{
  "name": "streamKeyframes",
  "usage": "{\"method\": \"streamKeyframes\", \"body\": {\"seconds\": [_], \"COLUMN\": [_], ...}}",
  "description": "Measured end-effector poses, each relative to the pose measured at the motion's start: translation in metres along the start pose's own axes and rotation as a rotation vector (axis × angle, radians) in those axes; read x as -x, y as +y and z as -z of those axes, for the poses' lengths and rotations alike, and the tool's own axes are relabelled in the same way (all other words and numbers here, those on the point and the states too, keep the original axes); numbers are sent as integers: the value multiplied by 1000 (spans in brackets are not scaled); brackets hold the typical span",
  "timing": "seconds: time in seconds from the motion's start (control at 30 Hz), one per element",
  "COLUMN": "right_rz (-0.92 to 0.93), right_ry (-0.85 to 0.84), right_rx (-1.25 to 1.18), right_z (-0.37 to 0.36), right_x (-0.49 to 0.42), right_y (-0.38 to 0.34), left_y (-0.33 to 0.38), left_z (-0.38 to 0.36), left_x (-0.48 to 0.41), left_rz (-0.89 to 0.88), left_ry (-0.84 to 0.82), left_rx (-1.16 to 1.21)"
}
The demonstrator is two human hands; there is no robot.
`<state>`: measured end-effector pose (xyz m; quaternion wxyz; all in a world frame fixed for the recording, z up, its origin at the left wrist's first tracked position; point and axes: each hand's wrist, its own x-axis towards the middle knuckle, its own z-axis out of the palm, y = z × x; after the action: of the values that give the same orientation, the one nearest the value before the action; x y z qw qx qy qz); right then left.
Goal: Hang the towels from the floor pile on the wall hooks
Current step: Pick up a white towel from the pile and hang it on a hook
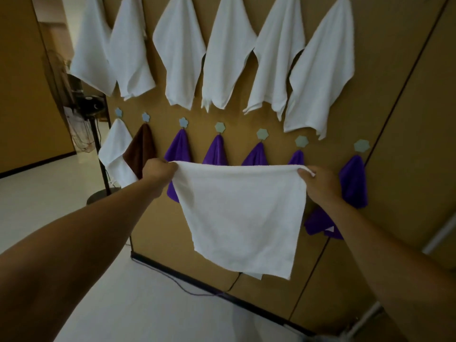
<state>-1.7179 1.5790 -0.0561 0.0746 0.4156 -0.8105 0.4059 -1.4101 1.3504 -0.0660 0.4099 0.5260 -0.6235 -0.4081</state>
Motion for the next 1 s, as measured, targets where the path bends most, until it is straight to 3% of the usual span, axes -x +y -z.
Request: {"method": "streamKeyframes", "body": {"seconds": [0.1,0.2,0.33,0.43,0.5,0.57,0.63,0.73,0.77,0.8,0.87,0.9,1.0], "right_rz": [-24,-213,-351,-345,-322,-303,-223,-74,-36,-17,-96,-149,-190], "right_ry": [18,148,179,186,101,-13,-15,393,442,356,0,-67,139], "right_rx": [-102,-443,-540,-402,-328,-250,-112,-125,-131,-32,173,154,-72], "right_z": [6,8,14,20,31,49,72,101,107,111,110,111,125], "right_x": [9,17,19,22,27,24,12,-9,-15,-19,-26,-32,-55], "right_y": [1,-8,-6,4,12,25,36,40,44,50,77,94,111], "left_y": [8,20,35,43,47,55,72,97,101,101,98,102,131], "left_z": [-11,-27,-44,-56,-65,-72,-82,-112,-124,-139,-167,-177,-211], "left_x": [2,6,6,10,13,11,12,19,23,25,26,26,24], "left_rz": [128,220,-15,-128,-269,-395,-521,-752,-795,-823,-799,-747,-696], "left_ry": [-1,-9,-86,-403,-653,-801,-740,-346,-311,-359,-579,-621,-574], "left_rx": [246,457,304,267,141,-24,-29,159,123,-23,-397,-422,-157]}}
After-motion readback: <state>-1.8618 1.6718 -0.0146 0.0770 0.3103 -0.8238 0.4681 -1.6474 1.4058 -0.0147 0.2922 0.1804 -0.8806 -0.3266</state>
